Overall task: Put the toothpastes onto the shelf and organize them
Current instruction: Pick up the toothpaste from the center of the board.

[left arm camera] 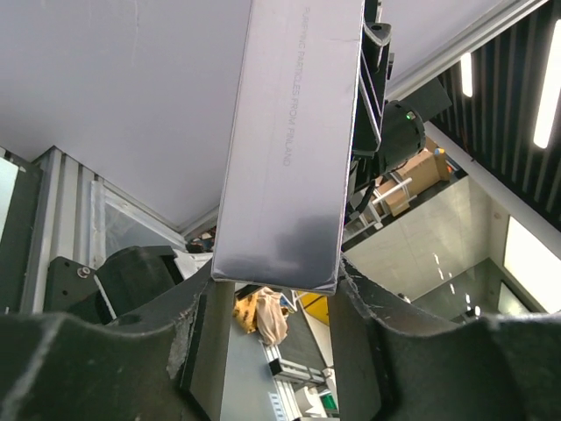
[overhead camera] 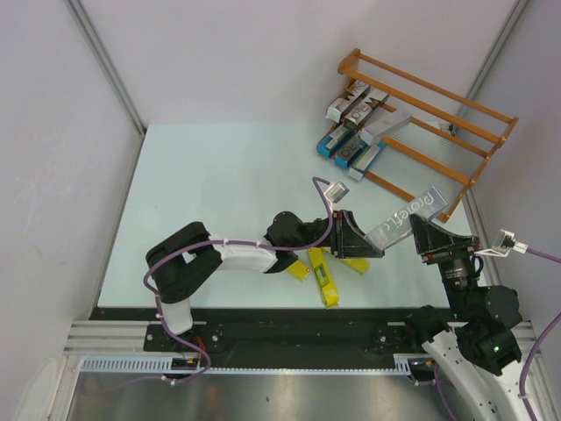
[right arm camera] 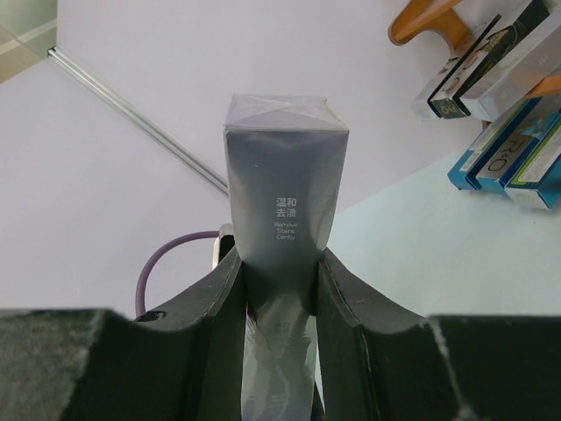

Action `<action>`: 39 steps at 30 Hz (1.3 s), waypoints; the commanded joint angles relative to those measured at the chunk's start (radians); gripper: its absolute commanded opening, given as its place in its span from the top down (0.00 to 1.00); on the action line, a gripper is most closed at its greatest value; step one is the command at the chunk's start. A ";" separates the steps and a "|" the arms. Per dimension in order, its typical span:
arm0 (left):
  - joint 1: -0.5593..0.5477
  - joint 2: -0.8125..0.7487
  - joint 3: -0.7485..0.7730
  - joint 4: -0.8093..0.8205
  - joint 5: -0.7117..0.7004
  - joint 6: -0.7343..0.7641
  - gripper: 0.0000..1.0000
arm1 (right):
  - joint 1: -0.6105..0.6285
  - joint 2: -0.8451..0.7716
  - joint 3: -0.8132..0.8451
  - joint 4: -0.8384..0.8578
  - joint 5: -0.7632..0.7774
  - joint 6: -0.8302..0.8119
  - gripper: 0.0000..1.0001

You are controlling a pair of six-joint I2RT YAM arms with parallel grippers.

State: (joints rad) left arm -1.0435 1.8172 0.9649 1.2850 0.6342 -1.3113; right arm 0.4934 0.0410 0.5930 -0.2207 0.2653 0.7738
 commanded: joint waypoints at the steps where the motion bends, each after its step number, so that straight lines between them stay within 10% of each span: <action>1: -0.004 0.001 0.041 0.191 0.002 -0.005 0.58 | -0.001 -0.007 0.019 0.050 0.021 0.012 0.71; 10: 0.013 -0.059 0.032 0.120 -0.001 0.067 0.65 | -0.001 -0.009 0.019 0.038 0.034 0.012 0.64; 16: 0.028 -0.062 0.026 0.125 -0.004 0.066 0.27 | -0.001 -0.006 0.019 0.038 0.032 0.016 0.65; 31: 0.046 -0.024 0.035 0.200 -0.014 0.009 0.66 | -0.001 -0.006 0.019 0.037 0.035 0.013 0.64; 39: 0.114 -0.087 -0.089 0.215 -0.073 -0.011 0.75 | -0.001 -0.007 0.021 0.006 0.078 0.004 0.16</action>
State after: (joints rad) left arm -0.9787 1.8030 0.9443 1.3003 0.6170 -1.3098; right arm 0.4934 0.0410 0.5930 -0.2295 0.3000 0.7948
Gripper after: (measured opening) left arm 0.470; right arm 0.714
